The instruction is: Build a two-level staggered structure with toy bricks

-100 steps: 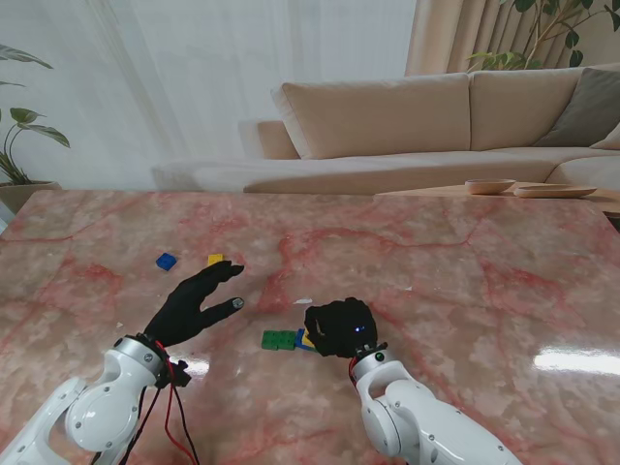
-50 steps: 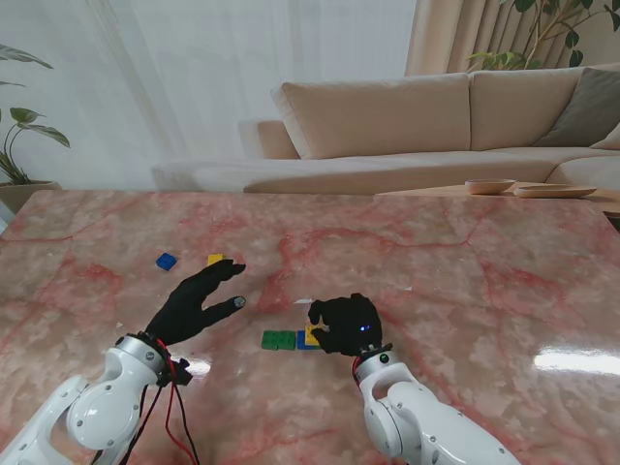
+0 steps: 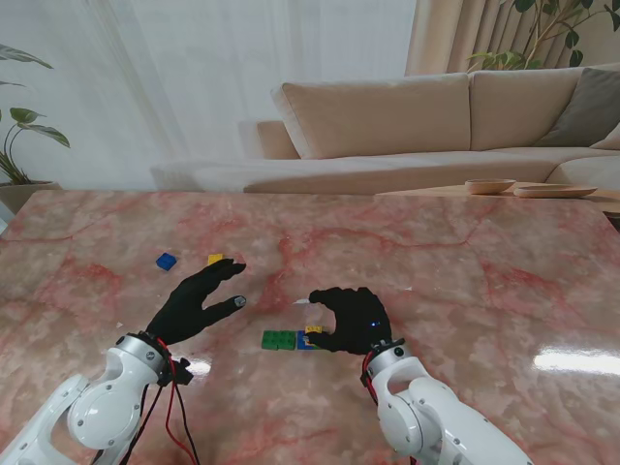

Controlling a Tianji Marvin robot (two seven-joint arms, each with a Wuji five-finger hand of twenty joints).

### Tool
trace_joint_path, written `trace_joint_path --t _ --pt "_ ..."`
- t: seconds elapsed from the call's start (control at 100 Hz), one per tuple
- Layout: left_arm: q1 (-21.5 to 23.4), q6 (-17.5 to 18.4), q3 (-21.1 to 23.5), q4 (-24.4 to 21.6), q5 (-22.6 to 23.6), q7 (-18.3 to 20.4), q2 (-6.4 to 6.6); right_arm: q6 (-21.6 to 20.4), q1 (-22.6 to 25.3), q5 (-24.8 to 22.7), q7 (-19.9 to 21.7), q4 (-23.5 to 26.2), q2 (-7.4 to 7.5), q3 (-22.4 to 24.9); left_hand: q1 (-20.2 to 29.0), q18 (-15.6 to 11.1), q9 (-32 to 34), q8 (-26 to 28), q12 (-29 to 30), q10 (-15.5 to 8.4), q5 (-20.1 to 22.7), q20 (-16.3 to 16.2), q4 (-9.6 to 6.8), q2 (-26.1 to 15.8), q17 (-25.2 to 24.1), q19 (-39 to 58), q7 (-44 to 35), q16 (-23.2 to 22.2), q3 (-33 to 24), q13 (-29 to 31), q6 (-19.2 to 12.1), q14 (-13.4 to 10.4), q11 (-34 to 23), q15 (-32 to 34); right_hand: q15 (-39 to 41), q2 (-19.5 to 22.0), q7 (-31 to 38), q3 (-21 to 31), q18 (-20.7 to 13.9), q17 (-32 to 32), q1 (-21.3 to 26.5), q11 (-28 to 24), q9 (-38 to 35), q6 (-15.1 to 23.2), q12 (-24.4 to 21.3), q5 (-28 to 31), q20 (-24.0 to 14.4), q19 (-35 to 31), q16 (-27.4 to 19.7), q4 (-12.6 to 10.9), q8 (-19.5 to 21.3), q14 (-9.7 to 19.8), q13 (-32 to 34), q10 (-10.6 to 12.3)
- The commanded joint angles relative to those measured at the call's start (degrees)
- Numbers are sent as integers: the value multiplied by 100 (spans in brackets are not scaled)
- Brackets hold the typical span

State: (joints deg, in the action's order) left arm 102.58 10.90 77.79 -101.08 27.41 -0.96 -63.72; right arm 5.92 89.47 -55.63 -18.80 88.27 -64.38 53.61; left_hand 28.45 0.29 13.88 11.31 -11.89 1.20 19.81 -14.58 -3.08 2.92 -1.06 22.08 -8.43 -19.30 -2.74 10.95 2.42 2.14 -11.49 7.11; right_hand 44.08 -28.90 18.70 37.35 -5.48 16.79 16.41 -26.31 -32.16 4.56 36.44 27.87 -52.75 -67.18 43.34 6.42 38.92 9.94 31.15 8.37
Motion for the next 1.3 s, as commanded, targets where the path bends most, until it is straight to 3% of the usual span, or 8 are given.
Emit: trace_joint_path --t 0.0,0.18,0.64,0.89,1.15,1.29 --pt "22 -19 -11 7 0 3 -1 -22 82 52 151 56 100 90 20 -69 -26 36 13 -17 121 -19 71 -135 -31 -136 65 44 68 -102 -113 -160 85 -158 -93 -209 -275 -107 -64 -233 -258 124 426 -201 -140 -323 -208 229 -73 -258 -130 12 -346 -99" --pt "8 4 3 17 5 21 4 -270 19 142 499 -23 156 175 19 -71 -27 35 14 -6 119 -18 70 -133 -31 -141 66 45 68 -101 -115 -166 87 -159 -166 -682 -484 168 -49 -443 -393 157 821 -374 -216 -557 -283 496 -139 -265 -194 -44 -716 -204" --pt "13 1 54 -29 2 146 29 -587 -481 467 746 -661 162 -168 5 -82 -29 36 16 -36 116 -7 71 -148 -35 -179 63 50 71 -102 -123 -193 88 -168 -34 -655 -185 -30 -25 -342 7 -232 565 -306 -17 -373 -384 475 -143 -243 10 -26 -575 -127" --pt "5 -7 83 -55 -7 211 40 -540 -698 391 553 -1018 151 -512 12 -71 -26 37 15 -20 122 -3 70 -144 -38 -208 60 49 68 -104 -113 -185 86 -169 132 -642 191 -148 -46 -175 270 -577 236 -84 273 -141 -409 360 -98 -238 359 43 -349 51" --pt "-49 2 88 -69 -5 287 55 -481 -836 415 141 -1328 79 -736 3 -69 -36 36 14 -21 116 -6 68 -146 -39 -231 61 47 69 -110 -111 -189 86 -167 519 -589 982 -269 -108 111 714 -986 -233 493 663 309 -413 16 55 -213 1253 183 4 311" --pt "-69 7 88 -72 1 313 60 -449 -865 427 -33 -1404 43 -795 2 -61 -35 36 15 -27 113 -6 68 -145 -43 -248 64 47 68 -114 -115 -184 87 -169 632 -428 1109 -163 -113 236 847 -1060 -498 623 713 524 -414 -90 102 -206 1343 224 191 378"
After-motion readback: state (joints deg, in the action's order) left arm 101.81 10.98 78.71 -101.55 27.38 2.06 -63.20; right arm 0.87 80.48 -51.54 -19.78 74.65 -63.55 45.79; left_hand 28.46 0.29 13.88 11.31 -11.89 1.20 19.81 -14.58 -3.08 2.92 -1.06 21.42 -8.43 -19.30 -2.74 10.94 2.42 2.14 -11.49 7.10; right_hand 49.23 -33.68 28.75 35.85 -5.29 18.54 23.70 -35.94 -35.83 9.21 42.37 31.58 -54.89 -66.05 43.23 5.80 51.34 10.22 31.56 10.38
